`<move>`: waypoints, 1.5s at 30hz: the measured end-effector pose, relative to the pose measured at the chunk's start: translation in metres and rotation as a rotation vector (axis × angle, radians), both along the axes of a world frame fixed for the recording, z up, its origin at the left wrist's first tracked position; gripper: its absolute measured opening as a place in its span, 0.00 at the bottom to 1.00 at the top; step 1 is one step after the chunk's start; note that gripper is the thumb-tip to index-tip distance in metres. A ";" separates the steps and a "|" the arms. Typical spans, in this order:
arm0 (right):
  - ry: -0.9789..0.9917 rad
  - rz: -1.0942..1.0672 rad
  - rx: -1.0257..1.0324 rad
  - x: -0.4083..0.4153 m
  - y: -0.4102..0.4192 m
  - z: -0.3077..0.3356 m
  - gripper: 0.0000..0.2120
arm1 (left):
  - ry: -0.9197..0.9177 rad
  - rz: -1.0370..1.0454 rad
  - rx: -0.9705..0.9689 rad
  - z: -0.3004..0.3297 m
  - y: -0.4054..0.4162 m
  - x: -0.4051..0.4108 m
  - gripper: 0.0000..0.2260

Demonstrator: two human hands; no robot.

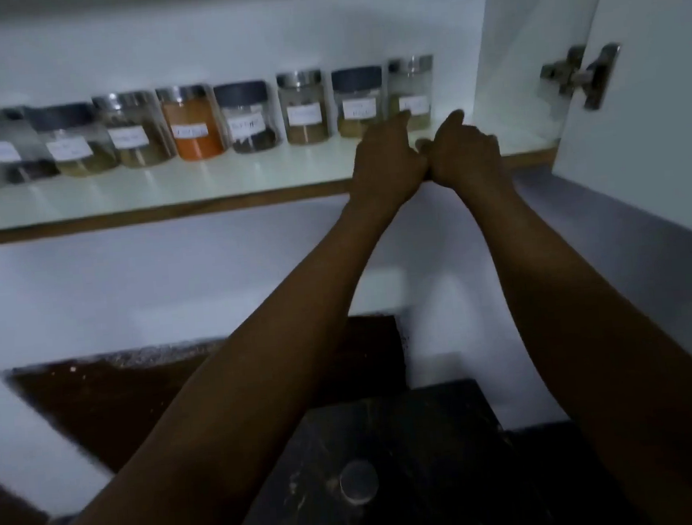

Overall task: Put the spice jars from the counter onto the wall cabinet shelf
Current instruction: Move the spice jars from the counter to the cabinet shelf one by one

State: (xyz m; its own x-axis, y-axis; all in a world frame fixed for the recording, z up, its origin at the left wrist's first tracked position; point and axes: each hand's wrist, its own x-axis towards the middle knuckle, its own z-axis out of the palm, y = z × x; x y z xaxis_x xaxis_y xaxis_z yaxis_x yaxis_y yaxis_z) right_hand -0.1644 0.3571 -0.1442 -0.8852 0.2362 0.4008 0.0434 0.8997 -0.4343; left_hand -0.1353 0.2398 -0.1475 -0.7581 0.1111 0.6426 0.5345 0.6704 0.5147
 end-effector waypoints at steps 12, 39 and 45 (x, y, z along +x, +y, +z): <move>0.373 0.336 -0.535 0.096 -0.087 -0.231 0.26 | -0.089 -0.100 0.162 -0.218 -0.073 0.076 0.20; -0.891 -0.078 -1.168 0.180 -0.152 -0.440 0.27 | -1.143 -0.091 0.366 -0.446 -0.199 0.184 0.15; -0.816 0.072 -1.403 0.180 -0.151 -0.428 0.27 | -1.080 -0.087 0.660 -0.438 -0.204 0.188 0.19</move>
State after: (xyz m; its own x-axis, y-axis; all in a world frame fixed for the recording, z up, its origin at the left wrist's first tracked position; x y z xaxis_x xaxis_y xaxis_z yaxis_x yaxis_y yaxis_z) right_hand 0.0154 0.2059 -0.5726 -0.7676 -0.0582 -0.6383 0.6387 -0.1521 -0.7543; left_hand 0.0525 0.0361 -0.5852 -0.9353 0.0819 -0.3443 -0.3354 0.1046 0.9362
